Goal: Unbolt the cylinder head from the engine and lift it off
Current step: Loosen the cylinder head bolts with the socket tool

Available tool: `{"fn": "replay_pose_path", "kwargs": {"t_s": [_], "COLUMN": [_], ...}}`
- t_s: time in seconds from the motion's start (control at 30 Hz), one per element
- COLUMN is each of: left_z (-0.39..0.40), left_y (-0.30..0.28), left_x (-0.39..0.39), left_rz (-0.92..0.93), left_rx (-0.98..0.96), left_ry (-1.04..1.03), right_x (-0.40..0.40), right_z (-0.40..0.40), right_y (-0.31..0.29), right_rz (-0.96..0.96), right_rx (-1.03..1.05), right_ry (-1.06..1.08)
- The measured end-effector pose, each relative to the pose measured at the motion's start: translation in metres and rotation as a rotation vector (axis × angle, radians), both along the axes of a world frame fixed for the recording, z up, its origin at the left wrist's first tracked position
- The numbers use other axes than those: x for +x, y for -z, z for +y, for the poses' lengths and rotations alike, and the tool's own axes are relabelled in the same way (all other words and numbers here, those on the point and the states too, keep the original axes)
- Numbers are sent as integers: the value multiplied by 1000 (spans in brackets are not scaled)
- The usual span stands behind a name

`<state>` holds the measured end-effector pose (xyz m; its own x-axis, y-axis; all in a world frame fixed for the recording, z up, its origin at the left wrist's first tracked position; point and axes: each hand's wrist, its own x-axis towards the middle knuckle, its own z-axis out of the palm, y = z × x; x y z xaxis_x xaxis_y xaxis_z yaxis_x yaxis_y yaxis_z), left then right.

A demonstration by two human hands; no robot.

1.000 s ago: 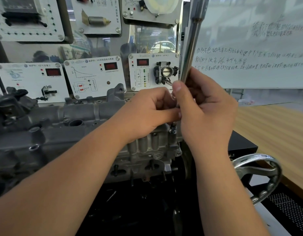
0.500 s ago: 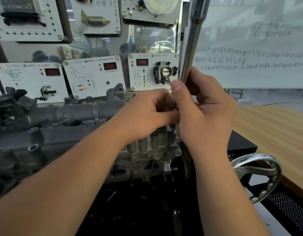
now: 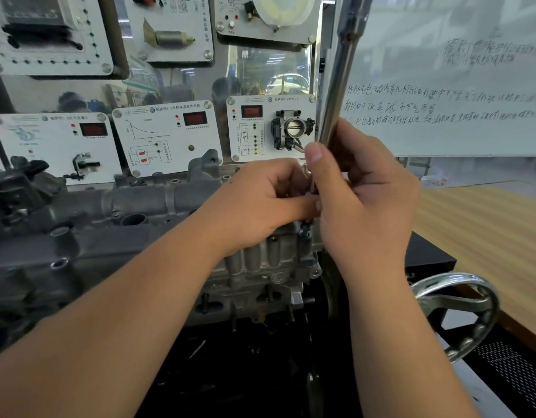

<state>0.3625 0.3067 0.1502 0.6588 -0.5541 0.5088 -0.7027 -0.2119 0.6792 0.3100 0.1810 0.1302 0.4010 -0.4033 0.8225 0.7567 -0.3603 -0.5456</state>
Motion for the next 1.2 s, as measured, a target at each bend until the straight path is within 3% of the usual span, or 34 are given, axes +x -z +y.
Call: {"fn": "replay_pose_path", "kwargs": {"t_s": [0.13, 0.5, 0.7, 1.0, 1.2], "left_z": [3, 1, 4, 1, 2], "left_y": [0, -1, -1, -2, -3], "left_x": [0, 1, -1, -1, -3], "left_rz": [108, -4, 116, 15, 106], "left_rx": [-32, -12, -43, 14, -20], "left_ry": [86, 40, 61, 11, 63], "right_x": [0, -1, -2, -1, 2], "right_z": [-3, 2, 0, 8, 5], "right_y": [1, -1, 0, 1, 3], "right_rz": [-6, 34, 22, -24, -9], "right_rx": [-2, -27, 6, -4, 18], "right_ry": [13, 15, 7, 30, 59]}}
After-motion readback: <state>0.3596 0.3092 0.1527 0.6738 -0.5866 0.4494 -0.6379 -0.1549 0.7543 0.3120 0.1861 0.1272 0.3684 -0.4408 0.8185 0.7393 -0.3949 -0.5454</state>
